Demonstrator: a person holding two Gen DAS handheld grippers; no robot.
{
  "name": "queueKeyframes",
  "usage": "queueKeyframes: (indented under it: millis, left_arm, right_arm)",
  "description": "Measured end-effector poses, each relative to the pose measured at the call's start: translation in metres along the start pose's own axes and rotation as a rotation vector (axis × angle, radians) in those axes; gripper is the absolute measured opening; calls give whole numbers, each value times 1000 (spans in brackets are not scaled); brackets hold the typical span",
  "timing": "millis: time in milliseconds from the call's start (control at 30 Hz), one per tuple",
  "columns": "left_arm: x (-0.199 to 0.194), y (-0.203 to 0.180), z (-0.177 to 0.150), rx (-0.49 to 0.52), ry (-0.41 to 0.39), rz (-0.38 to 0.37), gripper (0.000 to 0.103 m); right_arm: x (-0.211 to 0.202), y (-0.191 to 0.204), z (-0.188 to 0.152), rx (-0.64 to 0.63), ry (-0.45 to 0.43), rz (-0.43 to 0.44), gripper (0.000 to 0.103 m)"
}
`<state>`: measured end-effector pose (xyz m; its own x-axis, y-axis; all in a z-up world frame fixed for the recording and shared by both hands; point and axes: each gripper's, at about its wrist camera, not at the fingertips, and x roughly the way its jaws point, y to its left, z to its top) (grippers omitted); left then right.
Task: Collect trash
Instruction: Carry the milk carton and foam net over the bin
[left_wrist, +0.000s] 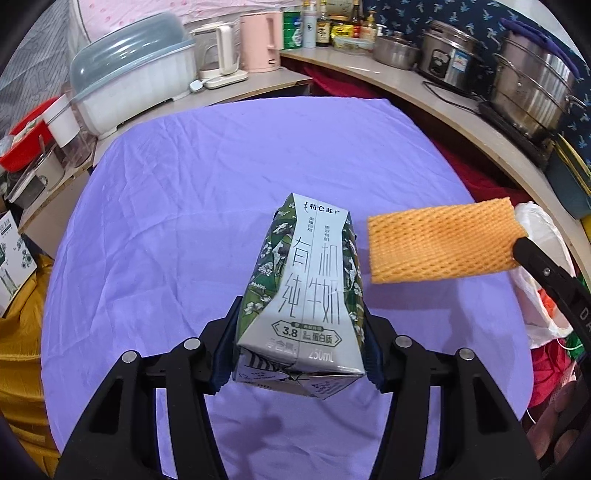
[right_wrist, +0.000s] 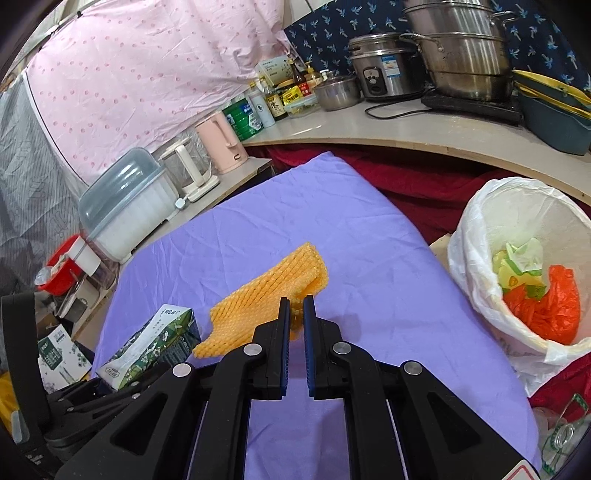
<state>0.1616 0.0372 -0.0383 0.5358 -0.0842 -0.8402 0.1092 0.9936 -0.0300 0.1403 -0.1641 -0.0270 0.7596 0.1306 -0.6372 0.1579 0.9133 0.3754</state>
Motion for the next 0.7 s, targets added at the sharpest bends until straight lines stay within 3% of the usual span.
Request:
queueKeyframes:
  millis: [367, 700]
  left_arm:
    - [-31, -63, -9, 107, -38, -83, 53]
    - [-55, -129, -16, 213, -59, -175, 53]
  right_arm:
    - [-49, -47, 8, 69, -88, -45, 7]
    - [-101, -112, 4, 171, -171, -129, 7]
